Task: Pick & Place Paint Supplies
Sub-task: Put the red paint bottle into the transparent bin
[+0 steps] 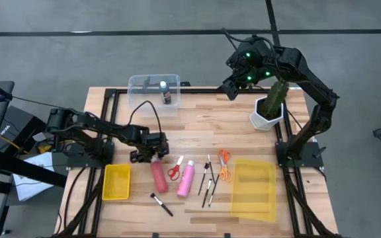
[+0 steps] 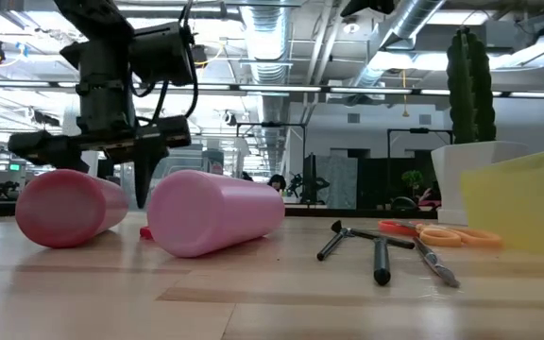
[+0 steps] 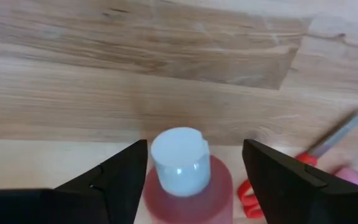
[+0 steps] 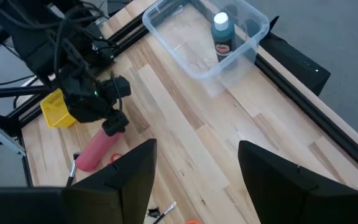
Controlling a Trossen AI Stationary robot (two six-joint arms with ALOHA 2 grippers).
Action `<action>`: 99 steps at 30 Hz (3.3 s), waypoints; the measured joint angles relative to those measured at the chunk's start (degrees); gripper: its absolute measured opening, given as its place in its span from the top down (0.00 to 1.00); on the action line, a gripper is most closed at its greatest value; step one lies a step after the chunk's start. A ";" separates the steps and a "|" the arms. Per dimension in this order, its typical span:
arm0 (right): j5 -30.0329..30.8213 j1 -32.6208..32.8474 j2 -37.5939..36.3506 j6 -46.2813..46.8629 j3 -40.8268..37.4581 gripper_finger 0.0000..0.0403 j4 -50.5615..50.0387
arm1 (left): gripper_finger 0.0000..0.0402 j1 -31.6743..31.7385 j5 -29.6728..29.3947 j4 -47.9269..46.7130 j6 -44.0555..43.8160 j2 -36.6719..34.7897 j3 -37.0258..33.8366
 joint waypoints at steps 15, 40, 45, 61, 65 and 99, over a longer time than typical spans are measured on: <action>0.00 -0.33 0.02 0.00 0.00 0.45 -0.45 | 0.72 -0.02 -0.98 -0.36 1.31 1.34 0.01; 0.02 -0.33 0.04 -0.08 0.00 0.45 0.15 | 0.72 0.58 -35.00 6.47 33.67 -39.58 -0.03; 0.02 -0.33 0.04 0.65 0.00 0.45 1.08 | 0.72 4.93 -36.39 17.12 48.34 -43.16 -0.03; 0.02 -0.28 0.04 3.23 0.00 0.45 2.43 | 0.72 31.65 -34.63 28.90 88.25 -35.63 7.94; 0.04 -0.28 0.04 3.65 0.00 0.45 2.45 | 0.72 36.09 -32.93 29.10 90.39 -30.28 8.67; 0.28 -0.33 0.04 5.77 0.00 0.45 2.58 | 0.72 34.95 -52.71 50.78 85.44 -12.78 -6.38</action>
